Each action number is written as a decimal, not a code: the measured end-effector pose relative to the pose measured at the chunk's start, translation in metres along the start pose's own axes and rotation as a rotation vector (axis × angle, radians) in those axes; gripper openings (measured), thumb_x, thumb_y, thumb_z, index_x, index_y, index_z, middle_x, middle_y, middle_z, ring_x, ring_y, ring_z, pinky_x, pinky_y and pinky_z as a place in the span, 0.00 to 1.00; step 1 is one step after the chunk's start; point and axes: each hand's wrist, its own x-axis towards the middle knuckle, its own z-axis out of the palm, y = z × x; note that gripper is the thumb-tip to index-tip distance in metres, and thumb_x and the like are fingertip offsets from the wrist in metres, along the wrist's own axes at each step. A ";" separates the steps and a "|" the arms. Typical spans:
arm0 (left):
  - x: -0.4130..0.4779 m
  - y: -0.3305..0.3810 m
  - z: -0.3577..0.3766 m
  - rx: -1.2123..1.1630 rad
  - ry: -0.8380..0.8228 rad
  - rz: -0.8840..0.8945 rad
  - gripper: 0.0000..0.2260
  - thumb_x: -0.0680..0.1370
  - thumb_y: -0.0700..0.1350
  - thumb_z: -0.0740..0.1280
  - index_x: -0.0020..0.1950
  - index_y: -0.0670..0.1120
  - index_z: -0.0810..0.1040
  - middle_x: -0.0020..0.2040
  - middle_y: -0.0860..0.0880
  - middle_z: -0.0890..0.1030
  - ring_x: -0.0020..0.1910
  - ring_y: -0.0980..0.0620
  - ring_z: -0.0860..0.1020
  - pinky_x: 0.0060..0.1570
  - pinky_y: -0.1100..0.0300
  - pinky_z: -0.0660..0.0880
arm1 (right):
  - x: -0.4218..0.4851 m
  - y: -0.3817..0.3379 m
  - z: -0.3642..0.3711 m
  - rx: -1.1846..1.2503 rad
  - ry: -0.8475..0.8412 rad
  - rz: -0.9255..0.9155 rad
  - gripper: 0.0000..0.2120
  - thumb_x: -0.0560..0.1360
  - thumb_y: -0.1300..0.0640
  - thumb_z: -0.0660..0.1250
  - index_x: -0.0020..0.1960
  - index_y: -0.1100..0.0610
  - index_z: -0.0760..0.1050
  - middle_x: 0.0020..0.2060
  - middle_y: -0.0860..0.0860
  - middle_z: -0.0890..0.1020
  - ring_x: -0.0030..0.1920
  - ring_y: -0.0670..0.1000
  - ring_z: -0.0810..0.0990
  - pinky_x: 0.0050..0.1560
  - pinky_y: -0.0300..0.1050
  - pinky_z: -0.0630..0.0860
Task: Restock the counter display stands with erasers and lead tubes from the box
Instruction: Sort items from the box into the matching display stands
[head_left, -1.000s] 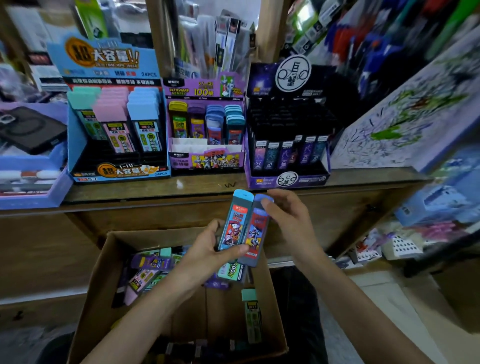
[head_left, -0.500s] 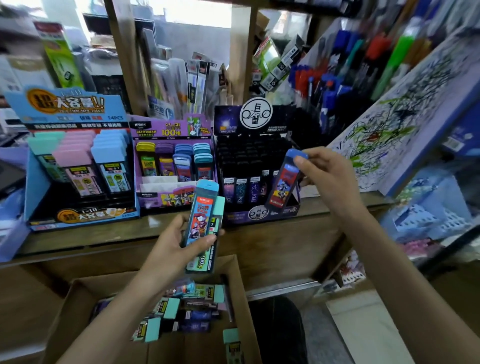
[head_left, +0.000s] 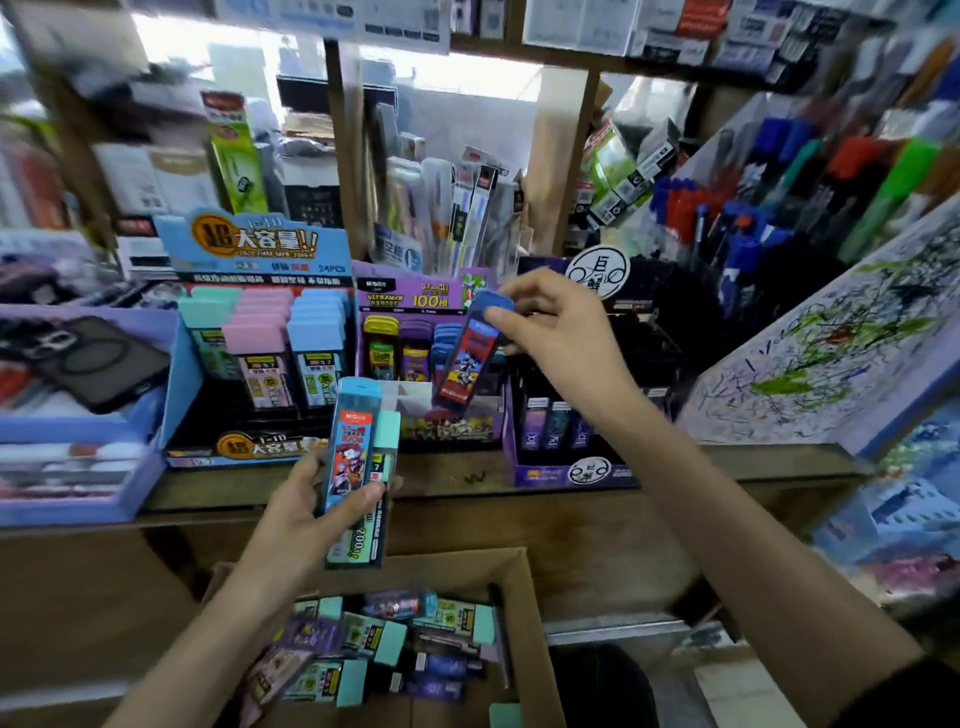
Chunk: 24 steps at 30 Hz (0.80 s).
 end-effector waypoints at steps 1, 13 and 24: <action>-0.001 0.001 -0.004 -0.004 0.012 0.003 0.19 0.67 0.47 0.71 0.57 0.52 0.75 0.50 0.49 0.84 0.49 0.51 0.82 0.44 0.58 0.78 | 0.007 -0.001 0.008 -0.045 -0.008 -0.017 0.04 0.74 0.58 0.70 0.44 0.51 0.75 0.41 0.51 0.80 0.42 0.50 0.81 0.44 0.48 0.79; -0.007 0.000 -0.025 -0.032 -0.011 0.021 0.18 0.68 0.47 0.71 0.57 0.50 0.74 0.50 0.51 0.84 0.50 0.53 0.82 0.49 0.56 0.76 | 0.044 0.020 0.032 -0.686 -0.131 -0.187 0.05 0.72 0.56 0.71 0.45 0.55 0.76 0.42 0.50 0.75 0.42 0.49 0.73 0.44 0.45 0.70; -0.010 0.001 -0.023 -0.028 -0.079 0.046 0.16 0.72 0.42 0.69 0.58 0.44 0.73 0.48 0.48 0.85 0.48 0.53 0.83 0.43 0.67 0.77 | 0.033 -0.005 0.039 -0.821 -0.237 -0.211 0.12 0.75 0.50 0.67 0.55 0.55 0.74 0.50 0.50 0.73 0.53 0.48 0.70 0.54 0.39 0.67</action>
